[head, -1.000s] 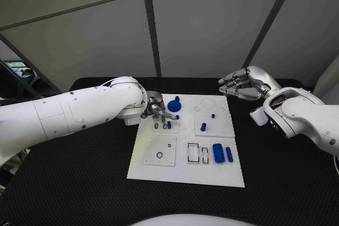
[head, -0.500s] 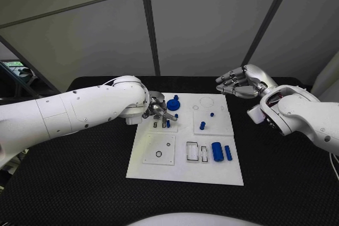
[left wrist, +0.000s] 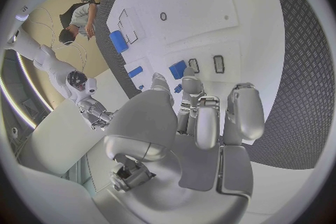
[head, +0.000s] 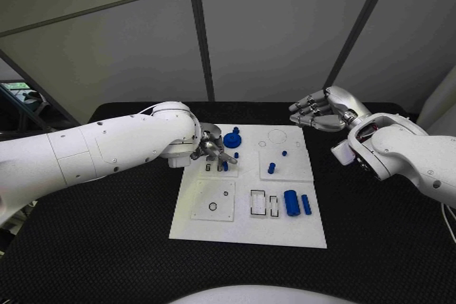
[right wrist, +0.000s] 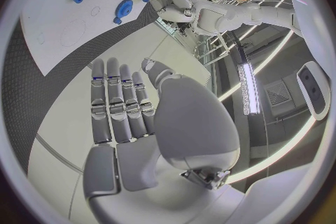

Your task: Assemble the parts on the task board

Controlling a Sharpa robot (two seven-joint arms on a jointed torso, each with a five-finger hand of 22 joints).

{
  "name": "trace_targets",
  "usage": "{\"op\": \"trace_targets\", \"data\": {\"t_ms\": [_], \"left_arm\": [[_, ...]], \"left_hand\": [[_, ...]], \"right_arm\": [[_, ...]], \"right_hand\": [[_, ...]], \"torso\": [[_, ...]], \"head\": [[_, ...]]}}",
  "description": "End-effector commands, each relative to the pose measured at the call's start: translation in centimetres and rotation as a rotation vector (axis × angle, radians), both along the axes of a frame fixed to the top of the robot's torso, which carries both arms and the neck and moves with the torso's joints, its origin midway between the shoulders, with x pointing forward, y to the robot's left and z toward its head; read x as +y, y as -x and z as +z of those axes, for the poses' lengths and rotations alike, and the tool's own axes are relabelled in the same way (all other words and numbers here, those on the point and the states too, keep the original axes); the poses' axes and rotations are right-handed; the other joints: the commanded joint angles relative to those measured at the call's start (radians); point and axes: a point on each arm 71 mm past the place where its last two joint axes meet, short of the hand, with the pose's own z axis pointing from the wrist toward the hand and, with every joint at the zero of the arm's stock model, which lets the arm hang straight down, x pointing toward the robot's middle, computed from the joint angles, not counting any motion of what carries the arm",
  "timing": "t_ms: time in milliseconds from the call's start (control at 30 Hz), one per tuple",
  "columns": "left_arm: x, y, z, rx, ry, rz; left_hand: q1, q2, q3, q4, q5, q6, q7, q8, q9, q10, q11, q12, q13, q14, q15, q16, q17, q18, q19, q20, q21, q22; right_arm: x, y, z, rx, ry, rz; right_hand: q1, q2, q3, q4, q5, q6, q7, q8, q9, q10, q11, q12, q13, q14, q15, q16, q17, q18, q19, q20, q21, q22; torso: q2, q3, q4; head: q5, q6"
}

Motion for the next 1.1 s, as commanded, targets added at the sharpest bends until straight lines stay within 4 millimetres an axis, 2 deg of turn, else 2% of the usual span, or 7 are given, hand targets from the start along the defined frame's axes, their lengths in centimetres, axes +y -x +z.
{"op": "trace_targets", "data": {"t_ms": [33, 267, 367, 1100], "left_arm": [[-0.09, -0.05, -0.01, 0.009, -0.017, -0.008], [-0.40, -0.16, -0.07, 0.011, -0.014, -0.009], [-0.51, -0.16, -0.10, 0.015, -0.013, -0.011], [-0.49, -0.04, -0.17, 0.026, -0.017, -0.018]], "left_hand": [[0.014, 0.002, 0.001, -0.010, 0.000, -0.009, 0.001, 0.007, 0.005, -0.007, 0.000, -0.001, 0.000, 0.093, -0.007, 0.004, 0.230, 0.010, 0.007, 0.002, 0.006, 0.003], [0.040, 0.023, 0.021, -0.016, 0.000, -0.014, 0.000, 0.013, 0.020, -0.004, -0.001, 0.003, 0.007, 0.095, -0.007, 0.008, 0.236, 0.009, 0.010, 0.002, 0.011, 0.012], [0.051, 0.028, 0.030, -0.021, 0.000, -0.016, 0.000, 0.015, 0.026, -0.002, -0.002, 0.005, 0.010, 0.096, -0.008, 0.010, 0.239, 0.008, 0.011, 0.002, 0.013, 0.017], [0.088, 0.030, 0.061, -0.042, 0.001, -0.020, -0.002, 0.025, 0.049, 0.000, -0.004, 0.008, 0.015, 0.097, -0.009, 0.012, 0.241, 0.007, 0.012, 0.001, 0.016, 0.023]], "right_arm": [[0.19, -0.03, 0.06, 0.003, 0.011, 0.013], [0.26, -0.05, 0.02, 0.007, 0.014, 0.017], [0.25, -0.08, -0.01, 0.009, 0.015, 0.017], [0.19, -0.42, -0.22, 0.020, 0.022, 0.013]], "right_hand": [[-0.001, 0.001, -0.001, -0.008, 0.005, 0.000, 0.008, -0.006, 0.000, 0.003, 0.006, -0.006, -0.002, 0.006, 0.003, -0.006, -0.001, 0.010, 0.008, -0.002, -0.007, -0.001], [-0.001, 0.003, 0.000, -0.009, 0.006, 0.001, 0.008, -0.006, 0.000, 0.003, 0.006, -0.007, -0.004, 0.005, 0.004, -0.009, -0.003, 0.010, 0.008, -0.002, -0.010, -0.003], [-0.001, 0.003, 0.000, -0.009, 0.006, 0.001, 0.008, -0.006, 0.000, 0.003, 0.006, -0.007, -0.005, 0.005, 0.004, -0.010, -0.004, 0.010, 0.008, -0.001, -0.012, -0.004], [-0.002, 0.003, -0.001, -0.009, 0.008, -0.001, 0.010, -0.009, -0.001, 0.001, 0.008, -0.010, -0.011, 0.003, 0.006, -0.018, -0.008, 0.009, 0.007, 0.000, -0.021, -0.010]], "torso": [[0.000, 0.0009, 0.0001], [0.000, -0.0005, -0.0009], [0.000, 0.0002, -0.0003], [0.000, -0.0002, 0.0011]], "head": [[0.001, -0.002], [0.001, -0.005], [0.001, -0.008], [0.000, -0.011]]}}
